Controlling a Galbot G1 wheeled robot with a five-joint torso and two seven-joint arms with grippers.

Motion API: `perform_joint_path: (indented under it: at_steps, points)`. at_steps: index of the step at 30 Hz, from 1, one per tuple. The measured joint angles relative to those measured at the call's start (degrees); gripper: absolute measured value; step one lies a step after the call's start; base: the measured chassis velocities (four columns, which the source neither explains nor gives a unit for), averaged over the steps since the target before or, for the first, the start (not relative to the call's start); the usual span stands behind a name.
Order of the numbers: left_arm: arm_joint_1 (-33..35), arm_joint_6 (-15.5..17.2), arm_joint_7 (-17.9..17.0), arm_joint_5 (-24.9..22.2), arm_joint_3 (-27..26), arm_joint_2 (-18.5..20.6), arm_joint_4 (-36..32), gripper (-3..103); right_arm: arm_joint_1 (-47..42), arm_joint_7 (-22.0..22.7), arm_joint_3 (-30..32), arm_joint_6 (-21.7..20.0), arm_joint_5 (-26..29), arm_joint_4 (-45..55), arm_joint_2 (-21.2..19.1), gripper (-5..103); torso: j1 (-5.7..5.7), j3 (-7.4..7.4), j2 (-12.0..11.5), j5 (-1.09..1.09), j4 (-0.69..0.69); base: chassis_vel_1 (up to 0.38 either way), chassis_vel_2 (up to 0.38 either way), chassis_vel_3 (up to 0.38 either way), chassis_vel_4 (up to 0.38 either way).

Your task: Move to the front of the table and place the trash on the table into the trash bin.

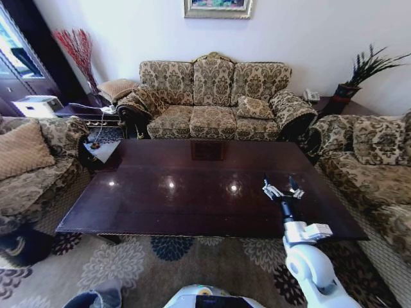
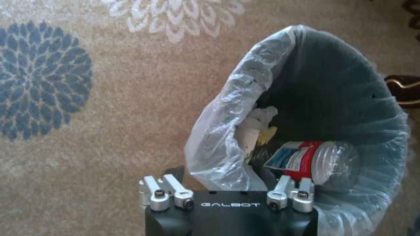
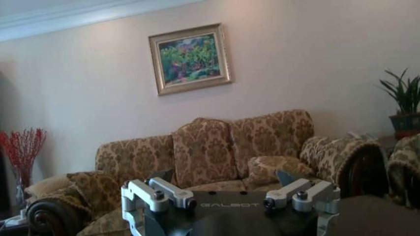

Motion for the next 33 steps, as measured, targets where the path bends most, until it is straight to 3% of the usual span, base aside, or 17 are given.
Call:
perform_joint_path:
  at_steps: [1,2,6,8,10,13,15,16,18,19,22,23,25,27,30,32,33]
  points:
    - [0.44,0.0,0.22,0.12,-0.12,-0.12,-0.47,82,0.05,-0.19,-0.53,0.24,-0.17,-0.19,0.3,100,0.0,0.0,0.0,-0.01,0.0,0.0,0.0,0.0,0.0]
    - [0.98,-0.36,0.31,0.14,-0.39,-0.16,-0.97,92,0.08,-0.38,-1.07,0.64,-0.32,-0.53,0.58,100,0.0,0.0,0.0,-0.03,-0.01,0.0,0.0,0.0,0.0]
    - [1.82,-3.22,-1.2,-0.52,-1.31,0.47,-1.4,99,-0.07,-0.83,-1.32,1.51,-0.15,-1.19,0.79,100,0.0,0.0,0.0,-0.04,-0.01,0.0,0.0,0.0,0.0]
    - [1.8,-3.89,-2.58,-1.76,-2.41,1.06,-1.51,100,-0.13,-0.94,-1.16,1.66,0.15,-1.26,0.76,100,0.0,0.0,0.0,-0.05,0.0,0.0,0.0,0.0,0.0]
    - [1.99,-4.12,-5.73,-6.49,-5.7,3.57,-3.44,100,-0.25,-1.02,-0.17,1.4,1.27,-1.31,0.4,100,0.0,0.0,0.0,-0.02,0.0,0.0,0.0,0.0,0.0]
    - [3.08,-4.45,-6.18,-7.17,-7.19,5.66,-7.06,100,-0.38,-0.96,0.7,-0.05,2.39,-1.03,-0.11,100,0.0,0.0,0.0,-0.06,-0.02,0.0,0.0,0.0,0.0]
    - [5.34,-3.77,-5.38,-8.29,-10.02,9.74,-17.84,100,-0.52,-0.94,1.91,-1.62,2.05,-0.62,-0.17,100,0.0,0.0,0.0,0.0,0.02,0.0,0.0,0.0,0.0]
    - [5.34,-3.77,-5.38,-8.29,-10.02,9.74,-17.84,100,-0.52,-0.94,1.91,-1.62,2.05,-0.62,-0.17,100,0.0,0.0,0.0,0.0,0.02,0.0,0.0,0.0,0.0]
    - [6.3,-3.59,-3.92,-6.25,-11.17,12.9,-28.42,100,-1.41,-2.09,3.68,-2.24,0.7,0.18,0.52,100,0.0,0.0,0.0,0.03,0.0,0.0,0.0,0.0,0.0]
    - [6.3,-3.59,-3.92,-6.25,-11.17,12.9,-28.42,100,-1.41,-2.09,3.68,-2.24,0.7,0.18,0.52,100,0.0,0.0,0.0,0.03,0.0,0.0,0.0,0.0,0.0]
    - [6.78,-3.69,-1.18,-3.66,-11.11,16.19,-45.09,100,-3.78,-2.96,7.32,-5.3,0.29,3.89,2.17,100,0.01,0.01,0.0,-0.01,-0.03,0.0,0.0,0.0,0.0]
    - [6.78,-3.69,-1.18,-3.66,-11.11,16.19,-45.09,100,-3.78,-2.96,7.32,-5.3,0.29,3.89,2.17,100,0.01,0.01,0.0,-0.01,-0.03,0.0,0.0,0.0,0.0]
    - [7.04,-4.13,1.47,-0.73,-7.98,19.43,-60.43,100,-7.65,-2.02,9.96,-9.39,0.35,8.82,3.29,100,0.01,0.01,0.0,0.01,-0.05,0.0,0.0,0.0,0.0]
    - [6.82,-3.87,2.07,0.79,-4.38,21.53,-69.68,100,-11.79,-2.39,11.76,-10.14,0.1,11.78,3.93,100,0.01,0.0,0.0,0.03,-0.06,0.0,0.0,0.0,0.0]
    - [6.7,-3.97,2.03,2.48,-1.95,21.8,-74.26,100,-13.63,-3.41,12.4,-8.87,-0.13,12.6,3.94,100,0.01,0.01,0.0,-0.02,-0.07,0.0,0.0,0.0,0.0]
    - [7.65,-6.39,2.43,10.28,1.07,18.47,-81.89,100,-14.82,-6.71,12.47,-4.92,-1.17,11.75,2.42,100,0.01,0.0,0.0,-0.03,-0.01,0.0,0.0,0.0,0.0]
    - [7.65,-6.39,2.43,10.28,1.07,18.47,-81.89,100,-14.82,-6.71,12.47,-4.92,-1.17,11.75,2.42,100,0.01,0.0,0.0,-0.03,-0.01,0.0,0.0,0.0,0.0]
